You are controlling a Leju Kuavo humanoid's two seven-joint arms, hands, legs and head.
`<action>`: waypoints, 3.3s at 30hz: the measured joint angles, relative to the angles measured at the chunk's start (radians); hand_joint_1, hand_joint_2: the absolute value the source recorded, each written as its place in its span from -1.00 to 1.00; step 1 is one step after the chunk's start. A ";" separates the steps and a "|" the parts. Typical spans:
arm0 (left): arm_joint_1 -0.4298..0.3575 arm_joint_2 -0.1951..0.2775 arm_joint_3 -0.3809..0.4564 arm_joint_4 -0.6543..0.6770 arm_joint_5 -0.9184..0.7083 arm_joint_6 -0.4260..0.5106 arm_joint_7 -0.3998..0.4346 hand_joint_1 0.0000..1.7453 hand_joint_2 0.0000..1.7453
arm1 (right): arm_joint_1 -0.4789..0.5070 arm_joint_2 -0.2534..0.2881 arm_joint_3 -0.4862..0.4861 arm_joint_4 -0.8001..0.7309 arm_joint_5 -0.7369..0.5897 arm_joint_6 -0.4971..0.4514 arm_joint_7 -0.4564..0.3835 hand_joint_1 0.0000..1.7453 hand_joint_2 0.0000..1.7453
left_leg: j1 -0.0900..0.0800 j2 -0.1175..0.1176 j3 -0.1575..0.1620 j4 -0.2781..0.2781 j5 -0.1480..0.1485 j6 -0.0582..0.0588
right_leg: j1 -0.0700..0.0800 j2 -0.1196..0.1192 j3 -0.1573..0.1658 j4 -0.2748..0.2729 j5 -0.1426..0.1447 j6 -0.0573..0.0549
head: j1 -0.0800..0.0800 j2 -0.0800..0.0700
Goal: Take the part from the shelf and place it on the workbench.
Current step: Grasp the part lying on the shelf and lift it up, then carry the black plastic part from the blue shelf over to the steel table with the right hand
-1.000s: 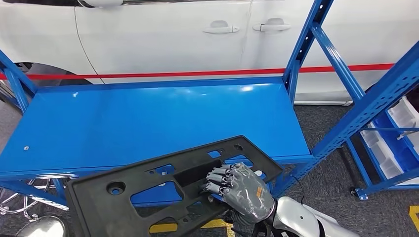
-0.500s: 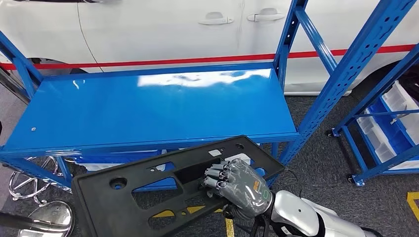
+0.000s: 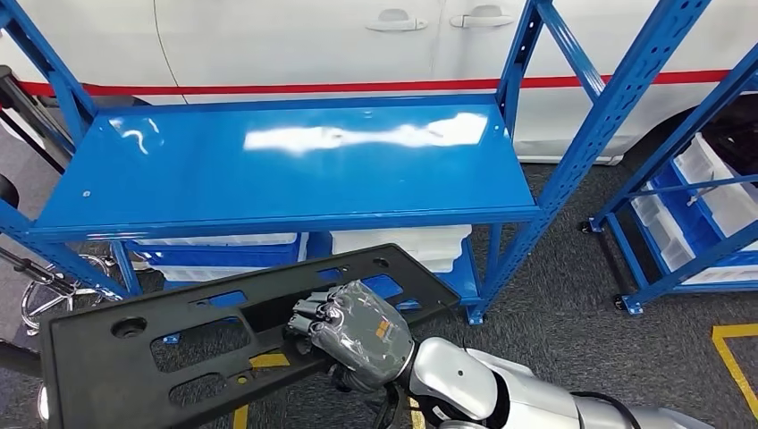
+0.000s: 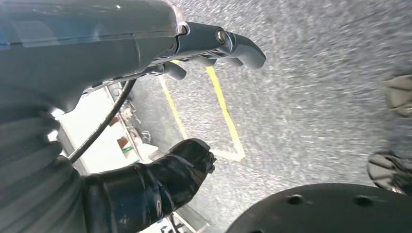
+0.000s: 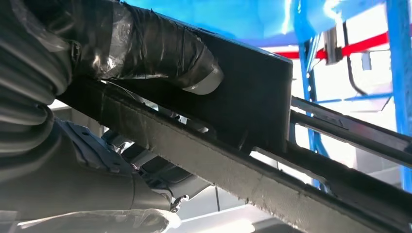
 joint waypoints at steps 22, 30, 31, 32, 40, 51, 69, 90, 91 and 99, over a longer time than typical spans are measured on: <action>-0.001 0.059 -0.040 -0.059 -0.051 0.038 0.006 -1.00 1.00 | -0.054 0.121 -0.037 0.145 0.059 0.004 0.068 1.00 1.00 | 0.021 -0.015 0.120 0.005 -0.106 -0.050 | 0.000 -0.004 -0.014 -0.239 0.170 -0.003 | -0.001 0.000; 0.010 -0.039 -0.075 -0.055 -0.092 0.124 -0.004 -1.00 1.00 | 0.150 -0.095 -0.183 0.029 0.037 -0.075 0.059 1.00 1.00 | 0.002 -0.011 0.006 0.011 -0.012 0.003 | -0.001 0.001 -0.035 0.024 -0.016 0.011 | 0.000 0.000; 0.012 -0.061 -0.080 -0.049 -0.093 0.130 -0.005 -1.00 1.00 | 0.192 -0.133 -0.222 0.005 0.033 -0.082 0.050 1.00 1.00 | -0.002 -0.011 -0.009 0.014 -0.003 0.005 | 0.004 -0.001 0.006 -0.015 0.010 0.002 | 0.000 0.000; 0.014 -0.081 -0.085 -0.043 -0.094 0.134 -0.006 -1.00 1.00 | 0.227 -0.163 -0.259 -0.017 0.029 -0.082 0.042 1.00 1.00 | -0.006 -0.008 -0.020 0.016 0.005 0.005 | 0.014 -0.011 0.060 -0.081 0.023 -0.012 | 0.000 0.000; 0.015 -0.118 -0.097 -0.012 -0.074 0.132 0.004 -1.00 1.00 | 0.318 -0.229 -0.418 -0.109 0.006 -0.018 0.013 1.00 1.00 | -0.011 0.013 -0.056 0.072 -0.040 -0.028 | 0.023 -0.021 0.142 -0.293 0.060 -0.056 | 0.003 0.000; 0.008 -0.118 -0.097 0.000 -0.054 0.122 0.004 -1.00 1.00 | 0.338 -0.247 -0.453 -0.133 -0.009 -0.008 0.012 1.00 1.00 | 0.005 -0.077 0.160 -0.016 -0.126 -0.037 | 0.012 0.057 -0.022 -0.258 0.188 -0.022 | 0.003 0.000; 0.008 -0.117 -0.097 0.005 -0.030 0.114 -0.013 -1.00 1.00 | 0.239 -0.124 -0.411 -0.060 0.109 0.034 0.105 1.00 1.00 | 0.008 0.074 0.006 0.018 -0.025 -0.047 | 0.015 -0.024 0.138 -0.283 0.048 -0.038 | 0.004 0.000; 0.007 -0.117 -0.139 0.008 -0.083 0.122 -0.003 -1.00 1.00 | 0.099 0.030 -0.323 0.131 0.150 0.037 0.176 1.00 1.00 | 0.020 0.027 0.053 0.008 -0.055 -0.018 | -0.002 0.008 -0.067 0.028 -0.033 0.009 | 0.008 0.000; 0.007 -0.117 -0.145 0.008 -0.088 0.122 -0.004 -1.00 1.00 | 0.099 0.030 -0.323 0.134 0.154 0.037 0.180 1.00 1.00 | 0.020 0.038 0.051 0.010 -0.055 -0.019 | -0.005 0.003 -0.049 0.004 -0.014 0.010 | 0.008 0.000; -0.001 -0.105 -0.202 0.008 -0.150 0.123 0.006 -1.00 1.00 | 0.093 0.025 -0.332 0.139 0.202 0.036 0.212 1.00 1.00 | 0.013 0.085 0.048 0.018 -0.062 -0.059 | 0.009 -0.035 0.070 -0.243 0.072 -0.030 | 0.008 0.000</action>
